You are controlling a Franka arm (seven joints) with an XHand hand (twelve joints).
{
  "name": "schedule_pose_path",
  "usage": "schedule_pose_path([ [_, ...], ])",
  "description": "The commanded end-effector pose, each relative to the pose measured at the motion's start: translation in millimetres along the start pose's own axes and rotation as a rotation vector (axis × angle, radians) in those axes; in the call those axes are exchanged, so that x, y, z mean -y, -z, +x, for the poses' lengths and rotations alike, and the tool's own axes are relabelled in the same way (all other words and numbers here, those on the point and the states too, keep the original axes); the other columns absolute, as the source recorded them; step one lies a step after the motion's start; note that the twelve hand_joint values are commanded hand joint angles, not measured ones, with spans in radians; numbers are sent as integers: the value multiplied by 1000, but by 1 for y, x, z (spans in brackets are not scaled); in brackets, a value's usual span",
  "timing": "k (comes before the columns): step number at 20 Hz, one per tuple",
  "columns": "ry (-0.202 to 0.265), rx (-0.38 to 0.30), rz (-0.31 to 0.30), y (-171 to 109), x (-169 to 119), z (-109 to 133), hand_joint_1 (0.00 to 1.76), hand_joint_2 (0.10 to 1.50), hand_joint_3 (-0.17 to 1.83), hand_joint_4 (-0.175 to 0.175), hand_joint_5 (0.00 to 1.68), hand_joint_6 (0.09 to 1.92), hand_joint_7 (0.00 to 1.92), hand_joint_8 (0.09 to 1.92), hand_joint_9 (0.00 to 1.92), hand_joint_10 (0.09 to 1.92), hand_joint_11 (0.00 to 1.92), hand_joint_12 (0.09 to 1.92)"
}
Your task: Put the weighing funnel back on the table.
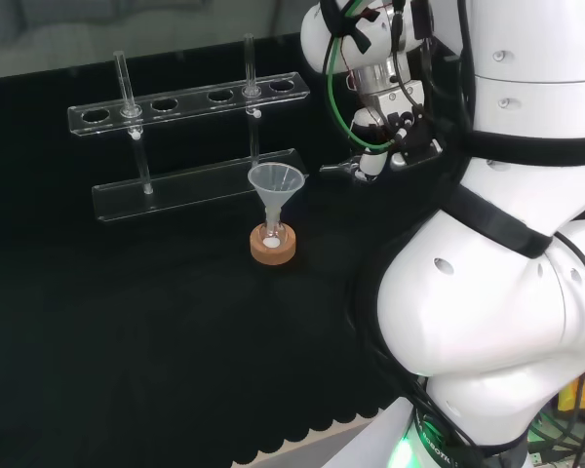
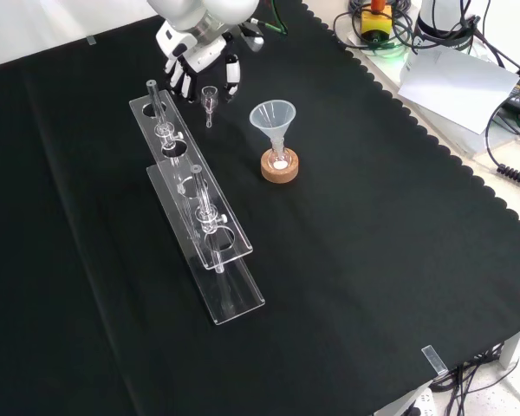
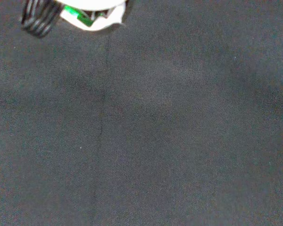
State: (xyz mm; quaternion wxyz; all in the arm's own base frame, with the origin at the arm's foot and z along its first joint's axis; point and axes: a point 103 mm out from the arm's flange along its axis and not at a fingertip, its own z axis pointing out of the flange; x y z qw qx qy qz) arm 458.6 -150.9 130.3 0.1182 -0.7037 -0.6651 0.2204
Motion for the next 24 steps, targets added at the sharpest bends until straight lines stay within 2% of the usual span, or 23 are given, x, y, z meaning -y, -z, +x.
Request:
schedule_pose_path([
  [1,19,-8,5,-9,-18,0,1078,686,733,175,1119,974,436,634,763,558,402,1318],
  [12,43,-6,23,-25,-41,0,1078,686,733,175,1120,973,436,634,763,555,404,1314],
  [24,72,8,24,-31,-55,-3,1078,686,732,175,1120,973,438,636,763,553,404,1311],
])
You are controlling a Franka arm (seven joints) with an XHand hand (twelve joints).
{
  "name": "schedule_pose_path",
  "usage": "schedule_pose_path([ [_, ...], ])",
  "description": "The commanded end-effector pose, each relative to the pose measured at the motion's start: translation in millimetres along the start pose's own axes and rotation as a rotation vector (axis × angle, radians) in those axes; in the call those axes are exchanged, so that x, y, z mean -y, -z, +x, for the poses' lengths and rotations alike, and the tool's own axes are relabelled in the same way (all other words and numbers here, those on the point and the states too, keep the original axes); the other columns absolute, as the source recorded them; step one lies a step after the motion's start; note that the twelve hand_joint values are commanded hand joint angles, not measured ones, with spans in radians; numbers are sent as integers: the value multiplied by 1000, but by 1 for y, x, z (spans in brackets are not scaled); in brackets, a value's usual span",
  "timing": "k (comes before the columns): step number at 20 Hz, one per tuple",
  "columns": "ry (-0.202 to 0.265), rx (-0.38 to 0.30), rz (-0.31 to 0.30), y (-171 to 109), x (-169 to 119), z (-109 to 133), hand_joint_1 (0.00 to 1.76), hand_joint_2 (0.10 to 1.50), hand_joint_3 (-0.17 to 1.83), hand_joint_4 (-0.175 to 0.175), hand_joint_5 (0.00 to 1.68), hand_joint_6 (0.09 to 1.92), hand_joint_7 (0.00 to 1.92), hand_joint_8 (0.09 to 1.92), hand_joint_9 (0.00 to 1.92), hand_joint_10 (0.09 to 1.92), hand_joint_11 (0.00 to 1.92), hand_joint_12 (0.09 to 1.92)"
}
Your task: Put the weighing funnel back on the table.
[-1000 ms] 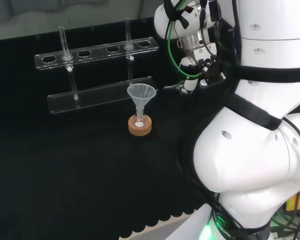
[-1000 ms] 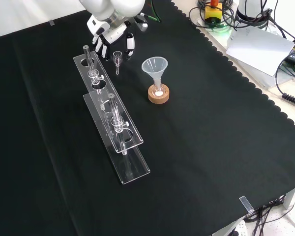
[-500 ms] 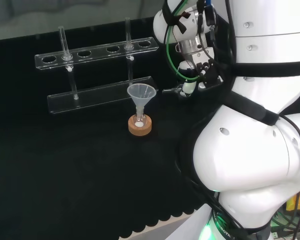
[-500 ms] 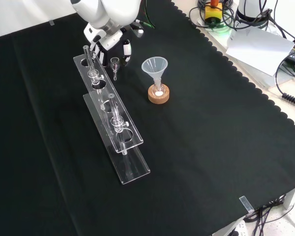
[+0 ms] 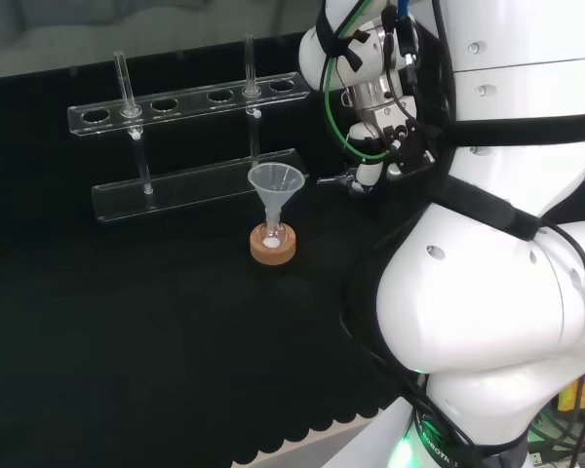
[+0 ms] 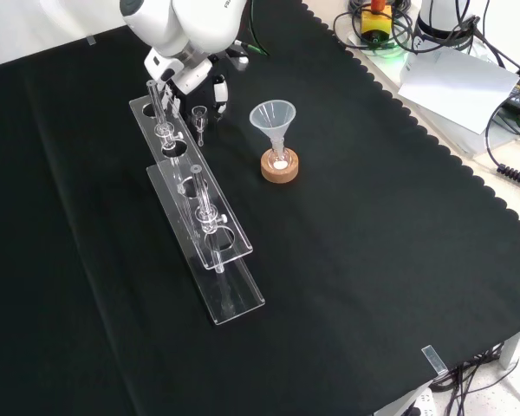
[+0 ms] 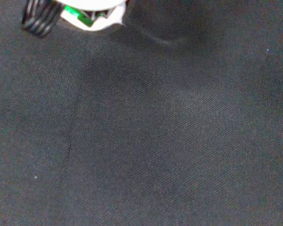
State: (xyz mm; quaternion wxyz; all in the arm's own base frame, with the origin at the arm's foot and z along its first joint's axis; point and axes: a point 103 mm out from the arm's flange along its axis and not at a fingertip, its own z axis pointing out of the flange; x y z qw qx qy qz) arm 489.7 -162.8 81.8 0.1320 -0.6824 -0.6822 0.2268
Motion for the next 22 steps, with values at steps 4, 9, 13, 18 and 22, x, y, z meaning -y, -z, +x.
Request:
schedule_pose_path([
  [4,30,1,-3,0,-9,2,1078,687,731,175,1119,973,439,637,763,553,405,1310],
  [9,39,4,-18,3,-10,3,1077,688,730,175,1118,974,440,637,764,552,405,1309],
  [13,42,21,-22,5,-9,8,1076,689,730,175,1117,976,439,637,762,551,406,1309],
  [18,44,29,-12,4,-8,7,1071,700,719,175,1105,991,430,638,753,548,403,1305],
  [22,33,45,-5,1,-8,6,1067,714,699,175,1095,997,415,640,743,548,394,1306],
])
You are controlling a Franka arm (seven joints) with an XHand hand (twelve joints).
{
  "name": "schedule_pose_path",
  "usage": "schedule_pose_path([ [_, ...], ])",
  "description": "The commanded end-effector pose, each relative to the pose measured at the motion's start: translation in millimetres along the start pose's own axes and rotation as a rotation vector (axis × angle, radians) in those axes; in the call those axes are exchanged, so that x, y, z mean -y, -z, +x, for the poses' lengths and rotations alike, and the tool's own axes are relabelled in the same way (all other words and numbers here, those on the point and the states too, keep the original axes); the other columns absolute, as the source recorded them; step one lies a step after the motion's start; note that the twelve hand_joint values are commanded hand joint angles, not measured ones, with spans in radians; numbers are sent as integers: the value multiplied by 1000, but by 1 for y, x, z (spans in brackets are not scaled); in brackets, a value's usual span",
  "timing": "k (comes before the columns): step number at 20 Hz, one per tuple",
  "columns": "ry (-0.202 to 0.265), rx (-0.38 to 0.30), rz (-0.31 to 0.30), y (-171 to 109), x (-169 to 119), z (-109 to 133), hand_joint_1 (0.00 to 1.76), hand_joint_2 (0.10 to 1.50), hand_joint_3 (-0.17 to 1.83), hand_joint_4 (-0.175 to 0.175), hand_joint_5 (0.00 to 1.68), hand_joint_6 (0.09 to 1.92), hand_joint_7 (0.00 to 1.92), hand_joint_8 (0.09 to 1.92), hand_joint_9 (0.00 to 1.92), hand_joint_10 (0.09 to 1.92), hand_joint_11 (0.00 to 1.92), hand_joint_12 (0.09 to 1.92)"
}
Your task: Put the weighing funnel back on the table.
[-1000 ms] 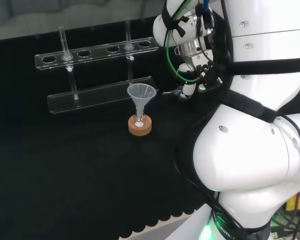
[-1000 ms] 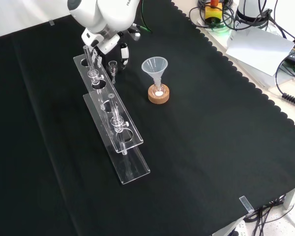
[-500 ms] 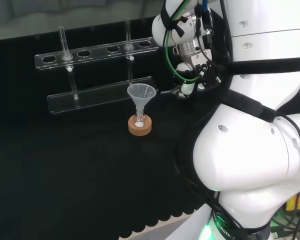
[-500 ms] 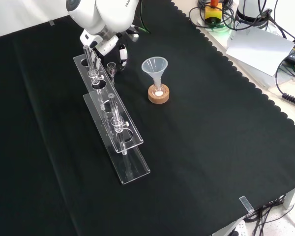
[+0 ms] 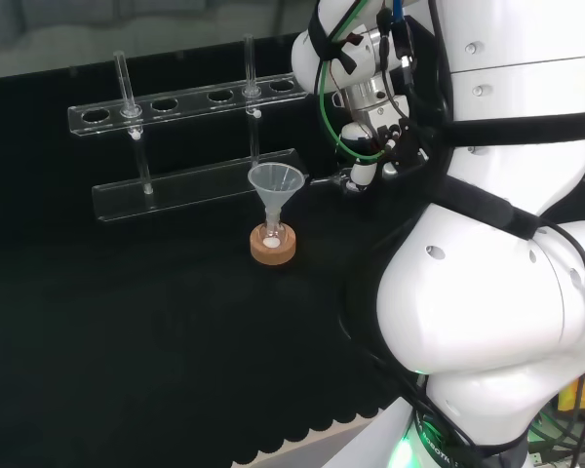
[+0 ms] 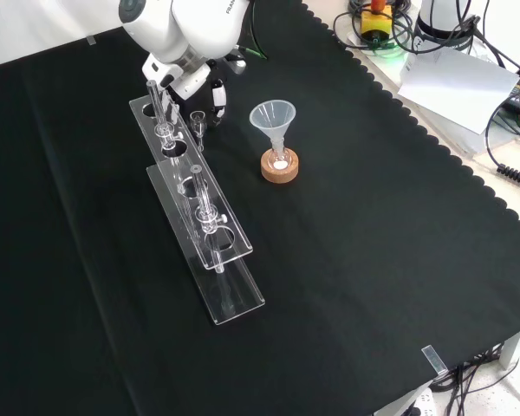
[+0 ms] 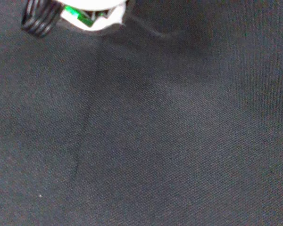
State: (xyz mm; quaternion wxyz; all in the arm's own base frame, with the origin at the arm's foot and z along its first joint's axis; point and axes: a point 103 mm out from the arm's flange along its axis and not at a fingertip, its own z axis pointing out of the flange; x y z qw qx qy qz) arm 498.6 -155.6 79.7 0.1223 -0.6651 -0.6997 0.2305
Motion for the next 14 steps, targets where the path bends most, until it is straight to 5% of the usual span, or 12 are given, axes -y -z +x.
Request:
schedule_pose_path([
  [1,-11,16,8,-3,1,-2,1066,717,695,175,1093,998,412,640,740,548,392,1306],
  [10,-21,25,10,-7,1,-2,1058,750,644,175,1076,1002,390,650,723,557,375,1312],
  [14,-25,21,31,-8,1,0,1030,887,416,175,1017,1016,297,684,641,603,323,1336],
])
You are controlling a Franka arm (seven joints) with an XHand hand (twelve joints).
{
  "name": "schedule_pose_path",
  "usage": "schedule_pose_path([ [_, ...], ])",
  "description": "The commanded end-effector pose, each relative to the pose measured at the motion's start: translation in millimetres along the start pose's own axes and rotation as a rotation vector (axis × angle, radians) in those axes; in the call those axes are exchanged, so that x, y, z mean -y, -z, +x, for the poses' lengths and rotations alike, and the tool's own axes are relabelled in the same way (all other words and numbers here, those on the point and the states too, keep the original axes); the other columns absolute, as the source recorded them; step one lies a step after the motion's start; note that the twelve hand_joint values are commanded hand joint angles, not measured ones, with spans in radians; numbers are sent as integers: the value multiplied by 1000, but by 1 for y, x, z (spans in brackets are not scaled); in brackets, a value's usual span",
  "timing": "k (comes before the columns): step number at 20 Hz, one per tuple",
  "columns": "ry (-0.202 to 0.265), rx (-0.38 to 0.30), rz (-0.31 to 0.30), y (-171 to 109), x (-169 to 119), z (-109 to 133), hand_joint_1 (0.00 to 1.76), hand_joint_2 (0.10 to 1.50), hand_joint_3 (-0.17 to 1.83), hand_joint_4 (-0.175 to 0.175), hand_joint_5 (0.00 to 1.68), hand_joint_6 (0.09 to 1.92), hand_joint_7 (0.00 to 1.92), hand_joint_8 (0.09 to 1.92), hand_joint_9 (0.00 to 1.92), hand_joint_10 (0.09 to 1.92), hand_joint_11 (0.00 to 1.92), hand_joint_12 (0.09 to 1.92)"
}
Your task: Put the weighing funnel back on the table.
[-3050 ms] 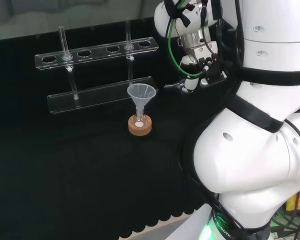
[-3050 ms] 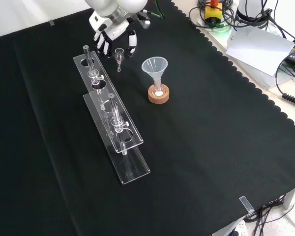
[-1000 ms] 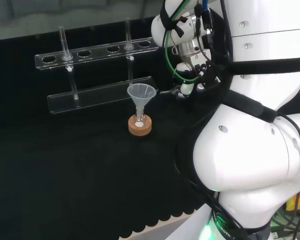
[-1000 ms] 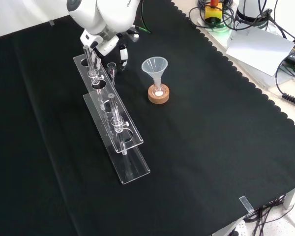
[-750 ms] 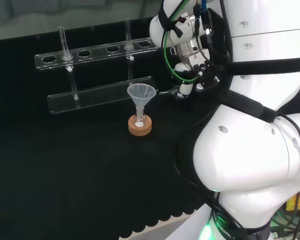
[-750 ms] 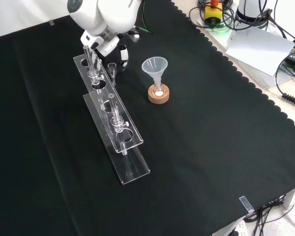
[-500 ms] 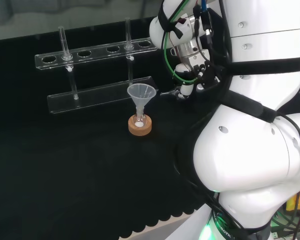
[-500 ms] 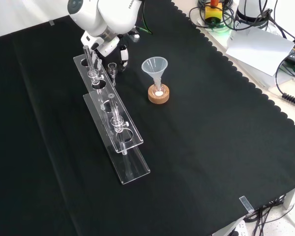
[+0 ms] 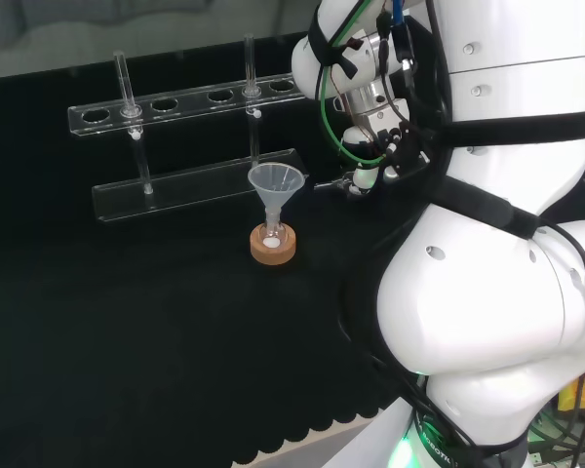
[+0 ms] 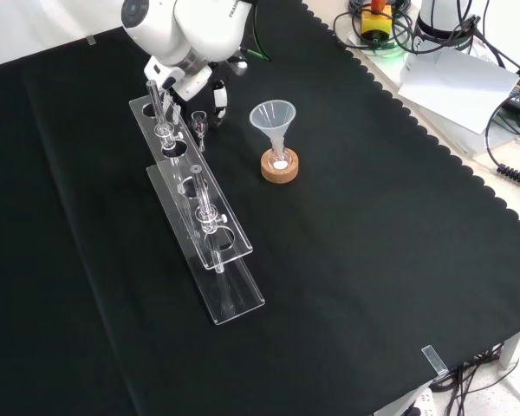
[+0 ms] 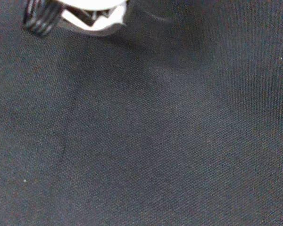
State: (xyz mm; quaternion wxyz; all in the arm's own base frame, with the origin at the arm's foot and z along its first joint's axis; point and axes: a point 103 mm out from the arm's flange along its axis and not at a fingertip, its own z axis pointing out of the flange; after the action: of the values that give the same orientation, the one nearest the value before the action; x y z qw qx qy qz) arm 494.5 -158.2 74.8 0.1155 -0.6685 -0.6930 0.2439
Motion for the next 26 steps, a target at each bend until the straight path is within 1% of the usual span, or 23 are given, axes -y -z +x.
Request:
schedule_pose_path([
  [1,-5,-2,19,-2,0,1,1020,942,322,175,995,1028,267,697,613,624,308,1344],
  [2,-7,3,18,-2,0,1,1011,993,235,175,975,1041,237,709,587,643,292,1352],
  [3,-7,7,20,-2,0,0,962,990,175,145,924,1009,208,711,562,653,276,1354],
  [4,-8,8,21,-2,1,-1,923,960,176,112,873,974,180,707,534,661,256,1356],
  [6,-11,18,14,-1,3,-3,882,862,317,71,794,938,136,699,487,673,215,1366],
  [8,-17,20,10,2,7,-4,863,768,475,50,729,923,99,695,427,687,158,1384],
  [9,-19,19,13,3,9,-6,856,738,521,40,694,916,78,691,389,690,113,1397],
  [12,-20,10,29,7,16,-8,837,690,567,11,560,864,17,661,280,693,19,1406],
  [14,-21,-1,39,10,21,-10,824,677,560,-10,444,728,3,574,211,701,4,1365],
  [15,-24,-2,45,11,23,-10,816,674,551,-21,396,626,1,523,178,707,1,1342],
  [17,-30,1,58,12,27,-11,797,674,527,-33,363,428,0,429,131,716,0,1309],
  [19,-35,-2,60,13,33,-11,787,677,507,-38,367,297,0,375,108,719,0,1296],
  [20,-22,-7,53,15,36,-10,782,678,501,-40,366,264,0,353,99,719,0,1292],
  [21,-24,-15,48,19,40,-10,777,679,493,-42,364,225,0,334,89,720,0,1284],
  [23,-30,-24,31,27,50,-13,758,678,480,-49,301,145,0,269,64,721,0,1275],
  [26,-46,-25,12,41,67,-15,732,680,462,-45,244,87,0,213,39,732,0,1284],
])
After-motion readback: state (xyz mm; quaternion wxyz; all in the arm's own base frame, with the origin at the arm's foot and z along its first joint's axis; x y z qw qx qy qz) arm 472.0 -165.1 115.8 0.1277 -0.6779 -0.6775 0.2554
